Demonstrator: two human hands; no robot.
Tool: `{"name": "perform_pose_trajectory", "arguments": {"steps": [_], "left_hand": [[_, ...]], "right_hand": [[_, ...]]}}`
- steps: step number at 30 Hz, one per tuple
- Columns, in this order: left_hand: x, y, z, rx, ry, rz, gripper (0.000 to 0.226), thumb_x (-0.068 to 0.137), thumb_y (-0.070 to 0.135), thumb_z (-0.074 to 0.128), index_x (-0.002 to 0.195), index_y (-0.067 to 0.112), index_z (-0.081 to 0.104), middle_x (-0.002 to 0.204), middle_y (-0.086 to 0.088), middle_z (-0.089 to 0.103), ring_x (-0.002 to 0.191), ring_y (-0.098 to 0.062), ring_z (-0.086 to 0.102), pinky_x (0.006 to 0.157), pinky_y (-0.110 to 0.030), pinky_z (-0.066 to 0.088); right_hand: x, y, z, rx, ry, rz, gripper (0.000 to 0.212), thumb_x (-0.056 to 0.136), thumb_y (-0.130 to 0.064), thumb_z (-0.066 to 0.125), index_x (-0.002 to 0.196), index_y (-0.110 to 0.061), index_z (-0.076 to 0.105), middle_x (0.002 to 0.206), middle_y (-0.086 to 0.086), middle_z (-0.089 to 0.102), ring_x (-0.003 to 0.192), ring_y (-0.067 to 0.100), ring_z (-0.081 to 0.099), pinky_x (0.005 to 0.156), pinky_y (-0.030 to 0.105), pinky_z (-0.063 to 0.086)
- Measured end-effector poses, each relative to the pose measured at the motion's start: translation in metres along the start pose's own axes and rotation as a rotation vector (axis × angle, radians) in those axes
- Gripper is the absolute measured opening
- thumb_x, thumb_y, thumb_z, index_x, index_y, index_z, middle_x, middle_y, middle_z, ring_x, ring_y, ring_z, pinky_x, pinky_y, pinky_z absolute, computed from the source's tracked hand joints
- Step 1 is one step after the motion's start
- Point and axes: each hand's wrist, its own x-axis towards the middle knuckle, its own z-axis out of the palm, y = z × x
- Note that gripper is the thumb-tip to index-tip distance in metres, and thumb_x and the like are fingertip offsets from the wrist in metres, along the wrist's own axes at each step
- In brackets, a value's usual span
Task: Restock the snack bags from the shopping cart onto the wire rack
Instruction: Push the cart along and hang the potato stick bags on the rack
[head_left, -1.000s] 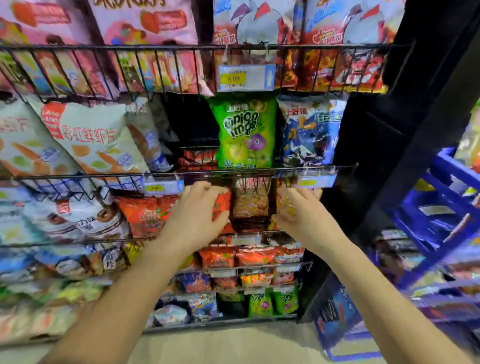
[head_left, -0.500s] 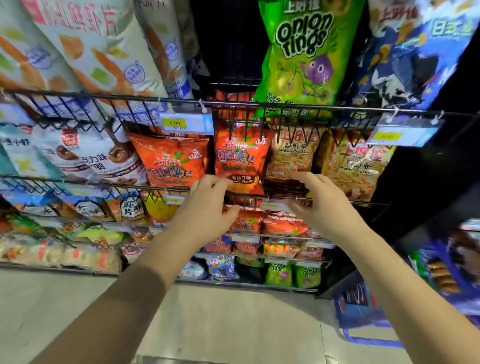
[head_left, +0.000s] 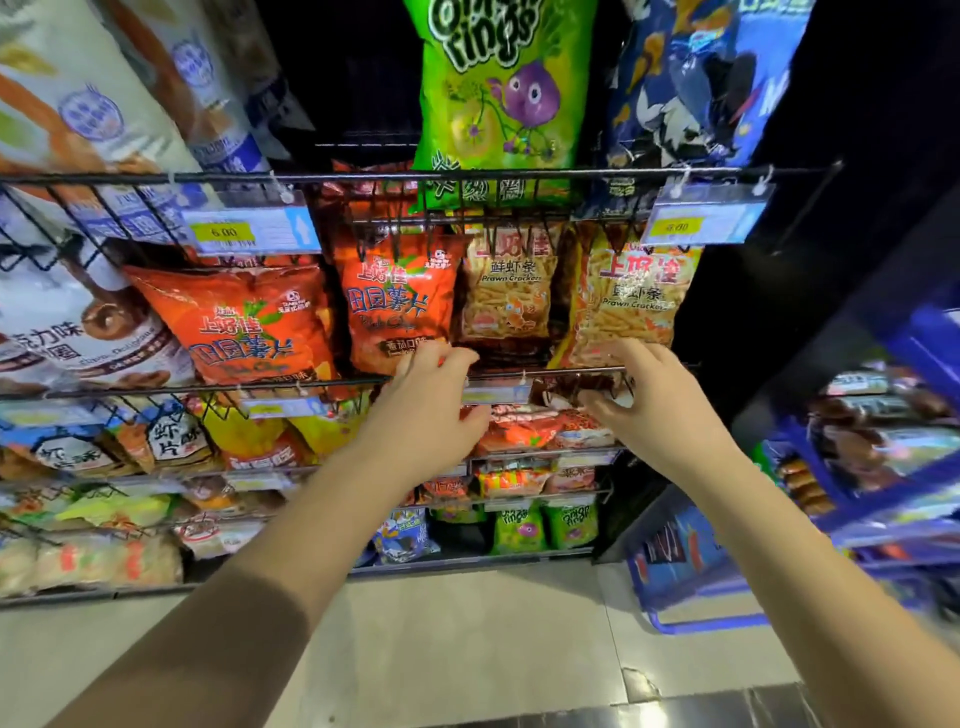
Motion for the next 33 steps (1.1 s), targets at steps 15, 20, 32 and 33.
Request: {"name": "perform_pose_trajectory", "arguments": {"steps": [15, 20, 32, 33], "left_hand": [[0.132, 0.070, 0.068, -0.042, -0.061, 0.017, 0.060, 0.106, 0.046, 0.048, 0.150, 0.008, 0.034, 0.127, -0.013, 0.052, 0.120, -0.031, 0.051, 0.089, -0.038, 0.048], [0.171, 0.082, 0.085, -0.054, -0.170, -0.109, 0.039, 0.107, 0.040, 0.049, 0.111, 0.002, 0.055, 0.079, -0.016, 0.049, 0.067, -0.025, 0.056, 0.051, -0.033, 0.038], [0.213, 0.084, 0.101, -0.242, -0.171, -0.157, 0.103, 0.084, 0.046, 0.081, 0.160, 0.016, 0.018, 0.161, -0.006, 0.039, 0.142, -0.029, 0.045, 0.108, -0.035, 0.043], [0.214, 0.082, 0.102, -0.250, -0.139, -0.156, 0.104, 0.083, 0.045, 0.083, 0.160, 0.017, 0.019, 0.161, -0.005, 0.039, 0.144, -0.029, 0.044, 0.110, -0.035, 0.042]], "right_hand": [[0.085, 0.101, 0.006, 0.031, 0.116, 0.215, 0.069, 0.095, -0.043, 0.068, 0.149, -0.013, 0.037, 0.131, 0.017, 0.057, 0.100, 0.028, 0.060, 0.074, 0.031, 0.043], [0.105, 0.117, 0.027, 0.074, 0.205, 0.224, 0.081, 0.095, -0.034, 0.069, 0.157, -0.010, 0.022, 0.136, 0.017, 0.056, 0.115, 0.034, 0.060, 0.074, 0.029, 0.040], [0.124, 0.122, 0.033, 0.318, 0.276, 0.259, 0.078, 0.088, -0.038, 0.079, 0.151, -0.022, 0.036, 0.139, -0.001, 0.060, 0.120, 0.020, 0.064, 0.098, 0.036, 0.054], [0.123, 0.121, 0.034, 0.352, 0.283, 0.252, 0.078, 0.087, -0.036, 0.080, 0.150, -0.023, 0.038, 0.136, -0.003, 0.061, 0.117, 0.016, 0.064, 0.097, 0.039, 0.056]]}}
